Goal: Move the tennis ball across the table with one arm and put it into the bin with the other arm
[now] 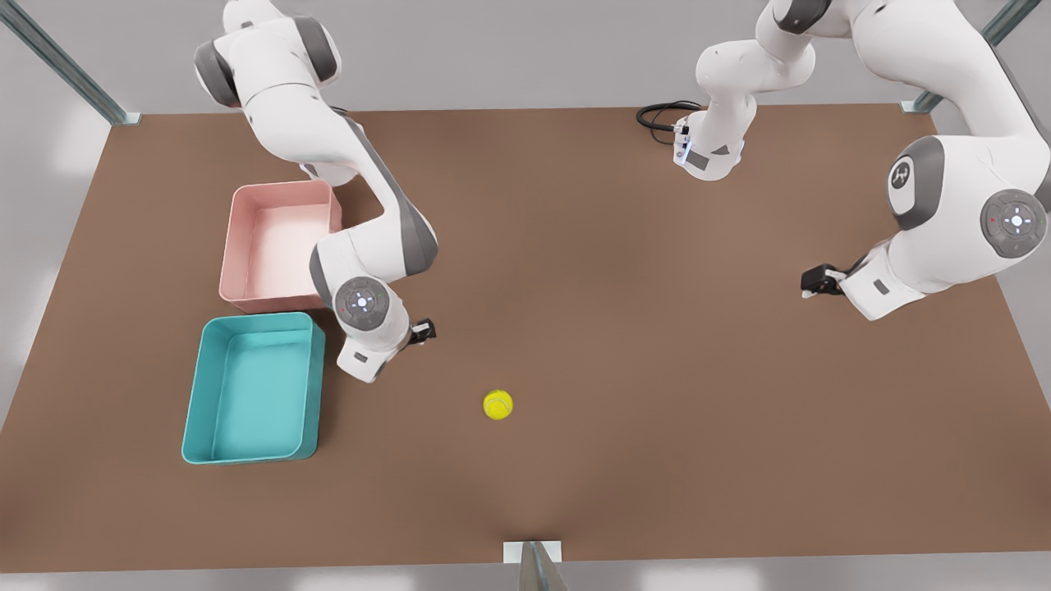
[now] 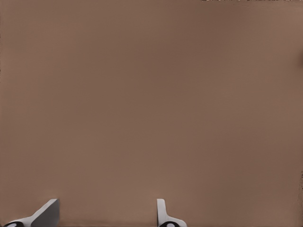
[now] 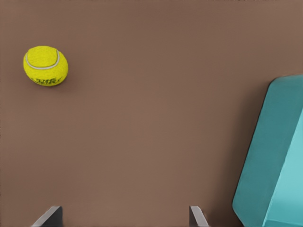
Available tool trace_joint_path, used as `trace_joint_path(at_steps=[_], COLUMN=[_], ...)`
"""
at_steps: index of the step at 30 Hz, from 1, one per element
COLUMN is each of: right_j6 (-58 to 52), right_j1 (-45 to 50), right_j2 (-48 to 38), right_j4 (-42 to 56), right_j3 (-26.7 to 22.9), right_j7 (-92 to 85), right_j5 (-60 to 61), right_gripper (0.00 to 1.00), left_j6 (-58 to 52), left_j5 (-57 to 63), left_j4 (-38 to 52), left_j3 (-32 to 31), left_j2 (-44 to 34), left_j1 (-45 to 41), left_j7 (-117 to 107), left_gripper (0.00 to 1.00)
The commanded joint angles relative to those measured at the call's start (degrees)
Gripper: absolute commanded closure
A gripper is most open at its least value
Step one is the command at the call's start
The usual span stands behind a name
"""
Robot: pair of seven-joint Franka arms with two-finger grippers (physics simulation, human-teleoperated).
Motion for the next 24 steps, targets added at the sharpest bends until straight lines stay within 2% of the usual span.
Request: trace_joint_path(at_steps=[1, 4, 7, 9, 12, 24], right_j6=[12.2, 19.1, 24.4, 28.8, 29.0, 33.9], right_j1=[1.0, 2.9, 6.1, 6.1, 5.9, 6.5], right_j2=[1.7, 5.8, 12.2, 14.7, 19.6, 24.0], right_j4=[0.0, 0.5, 4.9, 6.1, 13.3, 14.0], right_j3=[0.0, 0.0, -0.6, -0.7, -0.7, 1.1], right_j7=[33.5, 41.2, 50.7, 51.1, 51.7, 51.0], right_j5=[0.3, 0.3, 0.2, 0.2, 0.8, 0.9], right_gripper=[0.0, 0.0, 0.0, 0.0, 0.0, 0.0], left_j6=[-0.1, -0.7, -1.5, -1.6, -2.2, -2.2], left_j5=[0.0, -0.5, -0.6, -1.8, -2.2, -2.1], left_j4=[0.0, -0.2, -0.4, -0.9, -0.9, -0.8], left_j3=[0.0, 0.0, 0.0, 0.0, 0.0, 0.0], left_j2=[-0.1, 0.5, 1.0, 1.3, 1.8, 2.9], left_j1=[0.3, 2.1, 2.1, 2.4, 3.0, 4.7], left_j7=[-18.0, -11.9, -11.8, -11.8, -11.7, -11.7], left_gripper=[0.0, 0.0, 0.0, 0.0, 0.0, 0.0])
